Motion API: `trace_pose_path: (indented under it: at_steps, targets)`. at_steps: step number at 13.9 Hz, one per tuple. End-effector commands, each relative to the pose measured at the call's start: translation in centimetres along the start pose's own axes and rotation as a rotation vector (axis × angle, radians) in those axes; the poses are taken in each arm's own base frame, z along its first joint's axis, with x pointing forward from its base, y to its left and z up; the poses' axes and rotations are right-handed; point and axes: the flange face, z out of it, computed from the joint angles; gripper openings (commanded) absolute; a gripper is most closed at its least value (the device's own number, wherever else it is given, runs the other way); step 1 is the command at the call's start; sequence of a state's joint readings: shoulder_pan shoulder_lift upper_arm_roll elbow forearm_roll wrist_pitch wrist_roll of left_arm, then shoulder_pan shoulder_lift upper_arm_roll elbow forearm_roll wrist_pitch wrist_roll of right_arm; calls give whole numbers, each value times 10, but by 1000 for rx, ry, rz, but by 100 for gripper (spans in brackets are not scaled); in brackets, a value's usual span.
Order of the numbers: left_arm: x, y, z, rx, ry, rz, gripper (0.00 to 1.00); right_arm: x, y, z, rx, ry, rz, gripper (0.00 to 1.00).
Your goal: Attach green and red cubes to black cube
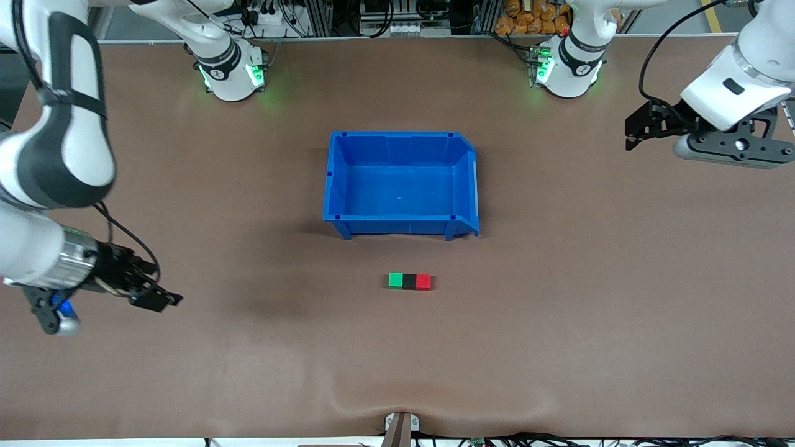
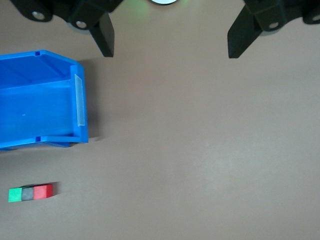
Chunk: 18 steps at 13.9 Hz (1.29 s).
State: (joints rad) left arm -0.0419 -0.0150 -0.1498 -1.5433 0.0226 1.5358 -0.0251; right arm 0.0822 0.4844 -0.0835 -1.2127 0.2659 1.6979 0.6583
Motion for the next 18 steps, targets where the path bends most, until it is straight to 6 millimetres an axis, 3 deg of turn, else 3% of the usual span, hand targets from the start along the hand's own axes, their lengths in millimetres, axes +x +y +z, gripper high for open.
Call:
trace_pose_path:
  at_steps: [1, 6, 9, 11, 15, 18]
  targets:
    - [-4, -5, -5, 21, -6, 10, 100, -17, 26, -33, -48, -8, -88, 100]
    - [-6, -6, -4, 22, -24, -10, 100, -44, 55, -105, -131, 56, -349, 100]
    - [-8, -9, -5, 22, -33, -7, 100, -58, 75, -135, -159, 44, -439, 100]
    - [-8, -16, -5, 22, -34, -18, 100, -65, 87, -149, -181, 59, -492, 100]
    - [-8, -19, -5, 20, -33, -36, 100, -102, 111, -159, -231, 68, -525, 100]
    - [-8, -20, -4, 23, -31, -35, 100, -121, 112, -162, -251, 76, -553, 100]
